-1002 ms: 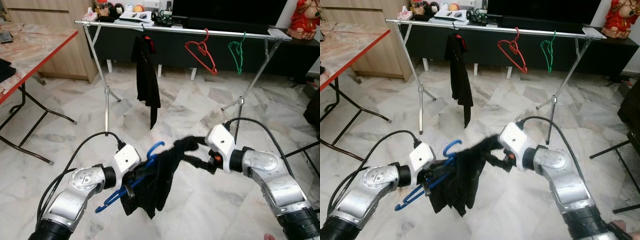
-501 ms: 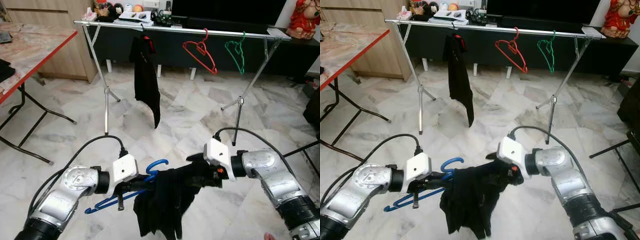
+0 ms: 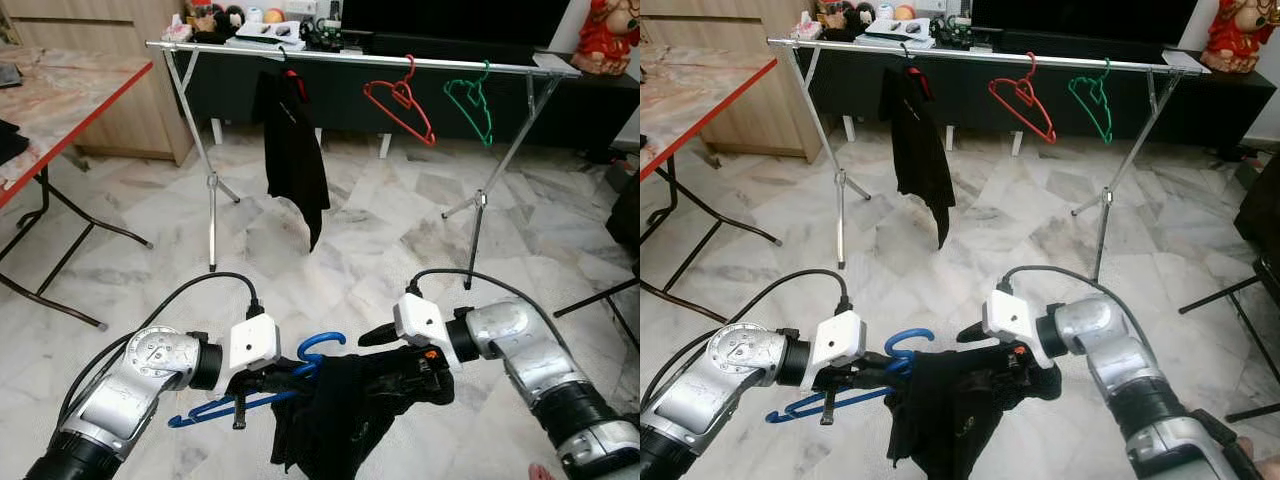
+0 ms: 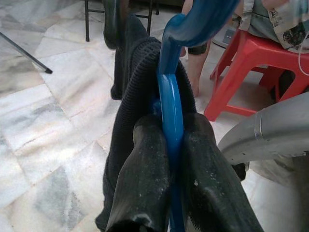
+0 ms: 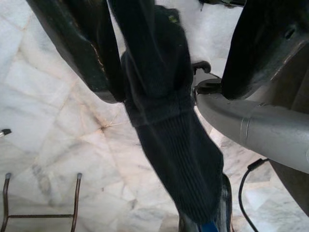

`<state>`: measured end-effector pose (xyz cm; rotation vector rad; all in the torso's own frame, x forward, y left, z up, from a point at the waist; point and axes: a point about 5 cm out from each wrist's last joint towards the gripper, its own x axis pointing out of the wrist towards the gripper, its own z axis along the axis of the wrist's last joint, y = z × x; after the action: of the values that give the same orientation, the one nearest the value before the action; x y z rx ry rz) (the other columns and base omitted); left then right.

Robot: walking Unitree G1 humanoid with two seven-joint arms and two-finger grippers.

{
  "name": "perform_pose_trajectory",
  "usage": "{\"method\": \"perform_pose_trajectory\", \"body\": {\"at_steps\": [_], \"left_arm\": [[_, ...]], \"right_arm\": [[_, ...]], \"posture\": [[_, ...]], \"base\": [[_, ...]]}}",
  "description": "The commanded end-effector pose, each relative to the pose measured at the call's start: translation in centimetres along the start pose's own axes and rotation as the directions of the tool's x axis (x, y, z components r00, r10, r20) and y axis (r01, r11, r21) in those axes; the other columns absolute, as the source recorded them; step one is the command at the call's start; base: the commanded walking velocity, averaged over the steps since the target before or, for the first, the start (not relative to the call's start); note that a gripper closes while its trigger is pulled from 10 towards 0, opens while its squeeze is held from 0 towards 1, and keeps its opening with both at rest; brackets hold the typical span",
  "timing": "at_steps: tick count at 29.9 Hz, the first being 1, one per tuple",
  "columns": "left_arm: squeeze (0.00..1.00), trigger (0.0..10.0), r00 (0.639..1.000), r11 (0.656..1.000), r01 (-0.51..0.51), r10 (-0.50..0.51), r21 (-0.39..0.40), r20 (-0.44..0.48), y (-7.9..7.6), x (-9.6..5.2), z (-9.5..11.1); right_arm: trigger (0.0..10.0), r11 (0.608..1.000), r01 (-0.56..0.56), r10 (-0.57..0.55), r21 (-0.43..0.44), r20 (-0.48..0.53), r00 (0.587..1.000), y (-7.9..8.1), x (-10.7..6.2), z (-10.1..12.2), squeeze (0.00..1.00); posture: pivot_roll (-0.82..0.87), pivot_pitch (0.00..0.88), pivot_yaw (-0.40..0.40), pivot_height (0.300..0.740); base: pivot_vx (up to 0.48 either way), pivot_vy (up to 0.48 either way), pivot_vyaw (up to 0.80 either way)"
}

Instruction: Hang hanger

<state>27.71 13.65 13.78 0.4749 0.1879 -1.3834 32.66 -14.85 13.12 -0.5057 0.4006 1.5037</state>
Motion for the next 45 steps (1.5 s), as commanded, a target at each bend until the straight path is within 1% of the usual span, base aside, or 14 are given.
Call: {"method": "perform_pose_trajectory", "body": {"at_steps": [1, 3, 7, 12, 13, 14, 15, 21, 25, 31, 35, 45], "left_arm": [[0.00, 10.0, 0.998, 0.998, 0.021, -0.024, 0.059, 0.054, 0.1, 0.2, 1.8], [0.00, 10.0, 0.998, 0.997, 0.034, -0.038, 0.065, 0.058, 0.0, 0.5, 2.0], [0.00, 10.0, 0.997, 0.997, 0.038, -0.042, 0.072, 0.058, -0.1, 0.7, 2.0], [0.00, 10.0, 0.997, 0.996, 0.040, -0.044, 0.074, 0.058, 0.1, 0.7, 2.2], [0.00, 10.0, 0.997, 0.996, 0.041, -0.045, 0.076, 0.058, 0.1, 0.7, 2.2], [0.00, 10.0, 0.997, 0.996, 0.041, -0.045, 0.076, 0.058, 0.1, 0.7, 2.2], [0.00, 10.0, 0.997, 0.996, 0.041, -0.046, 0.077, 0.058, 0.1, 0.8, 2.2], [0.00, 10.0, 0.997, 0.996, 0.041, -0.046, 0.078, 0.054, 0.1, 0.8, 2.2], [0.00, 10.0, 0.997, 0.996, 0.046, -0.050, 0.076, 0.052, -0.1, 1.0, 2.1], [0.00, 10.0, 0.997, 0.995, 0.050, -0.054, 0.082, 0.046, 0.0, 1.2, 2.2], [0.00, 10.0, 0.997, 0.995, 0.053, -0.057, 0.083, 0.045, 0.0, 1.2, 2.2], [0.00, 10.0, 0.998, 0.994, 0.050, -0.054, 0.095, 0.043, 0.1, 1.4, 2.3]], "right_arm": [[10.0, 1.000, -0.018, 0.019, -0.020, 0.003, 1.000, -0.1, 0.2, 0.3, 0.00], [10.0, 0.999, -0.039, 0.039, -0.009, 0.019, 0.999, 0.0, 0.6, 0.1, 0.00], [10.0, 0.997, -0.081, 0.081, -0.003, -0.010, 0.997, 0.5, 1.0, -0.5, 0.00], [10.0, 0.998, -0.066, 0.066, 0.015, -0.012, 0.998, 0.4, 1.1, -0.9, 0.00], [0.8, 0.997, -0.071, 0.071, 0.022, -0.006, 0.997, 0.4, 1.2, -0.9, 0.00], [0.8, 0.997, -0.071, 0.071, 0.022, -0.006, 0.997, 0.4, 1.2, -0.9, 0.00], [0.0, 0.997, -0.080, 0.080, 0.023, -0.001, 0.997, 0.4, 1.2, -0.9, 0.00], [0.0, 0.998, -0.056, 0.056, 0.021, -0.001, 0.998, 0.1, 1.2, -0.8, 0.00], [0.0, 0.999, -0.033, 0.032, 0.025, 0.022, 0.999, -0.2, 1.1, -0.6, 0.00], [0.0, 0.996, -0.079, 0.078, 0.028, 0.024, 0.997, 0.3, 1.6, -0.8, 0.00], [0.0, 0.997, -0.074, 0.073, 0.036, 0.034, 0.997, 0.3, 1.7, -0.9, 0.00], [0.0, 0.993, -0.105, 0.103, 0.050, 0.035, 0.994, 0.6, 2.0, -1.2, 0.00]], "posture": [[-0.01, 0.150, -0.030, 0.740], [-0.01, 0.150, -0.029, 0.740], [-0.01, 0.147, -0.029, 0.740], [-0.01, 0.139, -0.028, 0.740], [-0.01, 0.137, -0.028, 0.740], [-0.01, 0.137, -0.028, 0.740], [-0.01, 0.133, -0.028, 0.740], [-0.01, 0.126, -0.029, 0.740], [-0.01, 0.124, -0.030, 0.740], [-0.01, 0.125, -0.032, 0.740], [-0.01, 0.121, -0.031, 0.740], [-0.01, 0.114, -0.034, 0.740]], "base": [[0.000, 0.000, 0.00], [0.000, 0.000, 0.00], [0.000, 0.000, 0.00], [0.000, 0.000, 0.00], [0.000, 0.000, 0.00], [0.000, 0.000, 0.00], [0.000, 0.000, 0.00], [0.000, 0.000, 0.00], [0.000, 0.000, 0.00], [0.000, 0.000, 0.00], [0.000, 0.000, 0.00], [0.000, 0.000, 0.00]]}}
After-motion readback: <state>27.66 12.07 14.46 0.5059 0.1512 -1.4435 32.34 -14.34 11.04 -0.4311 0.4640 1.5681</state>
